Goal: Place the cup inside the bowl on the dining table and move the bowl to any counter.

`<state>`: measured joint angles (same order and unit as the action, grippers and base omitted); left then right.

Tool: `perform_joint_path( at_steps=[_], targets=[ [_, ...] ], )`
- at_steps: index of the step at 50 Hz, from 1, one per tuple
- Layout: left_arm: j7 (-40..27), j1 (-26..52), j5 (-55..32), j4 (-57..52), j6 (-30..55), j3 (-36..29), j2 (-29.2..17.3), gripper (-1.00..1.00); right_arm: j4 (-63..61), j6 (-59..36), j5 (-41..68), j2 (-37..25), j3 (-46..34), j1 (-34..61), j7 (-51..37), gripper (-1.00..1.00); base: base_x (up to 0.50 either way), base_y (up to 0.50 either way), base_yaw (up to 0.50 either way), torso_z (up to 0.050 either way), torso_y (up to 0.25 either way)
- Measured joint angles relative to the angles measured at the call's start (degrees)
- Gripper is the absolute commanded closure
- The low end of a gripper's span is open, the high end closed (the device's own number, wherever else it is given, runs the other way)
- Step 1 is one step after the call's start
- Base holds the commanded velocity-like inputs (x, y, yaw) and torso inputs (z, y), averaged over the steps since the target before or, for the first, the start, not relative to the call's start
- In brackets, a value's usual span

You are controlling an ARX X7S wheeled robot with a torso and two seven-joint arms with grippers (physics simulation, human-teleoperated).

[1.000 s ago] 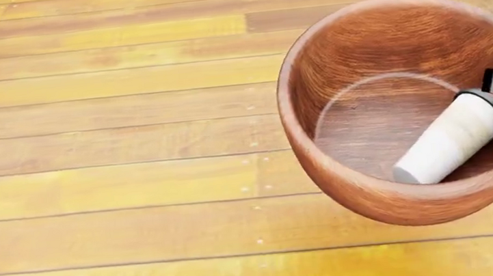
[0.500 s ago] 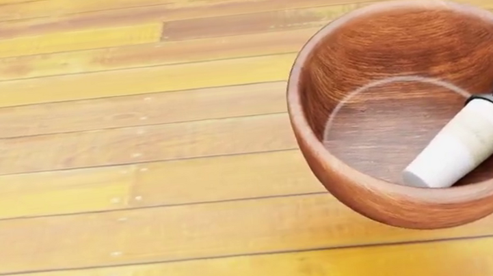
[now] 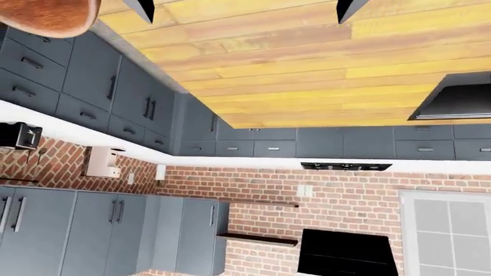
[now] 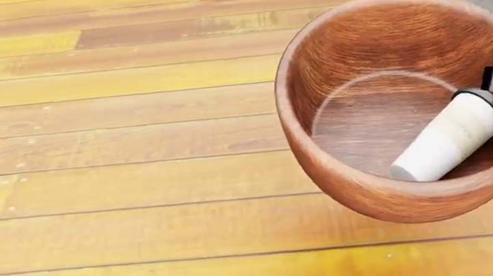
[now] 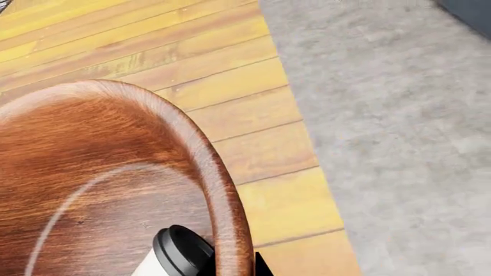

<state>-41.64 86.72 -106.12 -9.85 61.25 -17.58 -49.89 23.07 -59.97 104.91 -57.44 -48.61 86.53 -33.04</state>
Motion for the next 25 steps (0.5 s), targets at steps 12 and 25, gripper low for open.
perform_joint_path(
  at_steps=[12, 25],
  targets=[
    [-0.1, -0.3, -0.2, -0.3, -0.4, -0.1, -0.1, -1.0, -0.1, -0.1, 0.3, -0.1, 0.0, -0.2, 0.2, 1.0, 0.0, -0.5, 0.0, 0.0, 0.001],
    [-0.4, -0.7, -0.3, -0.6, -0.9, -0.2, -0.1, -1.0, -0.5, 0.1, 0.9, -0.8, 0.3, -0.8, 0.0, 1.0, 0.0, -0.5, 0.0, 0.0, 0.001]
  ],
)
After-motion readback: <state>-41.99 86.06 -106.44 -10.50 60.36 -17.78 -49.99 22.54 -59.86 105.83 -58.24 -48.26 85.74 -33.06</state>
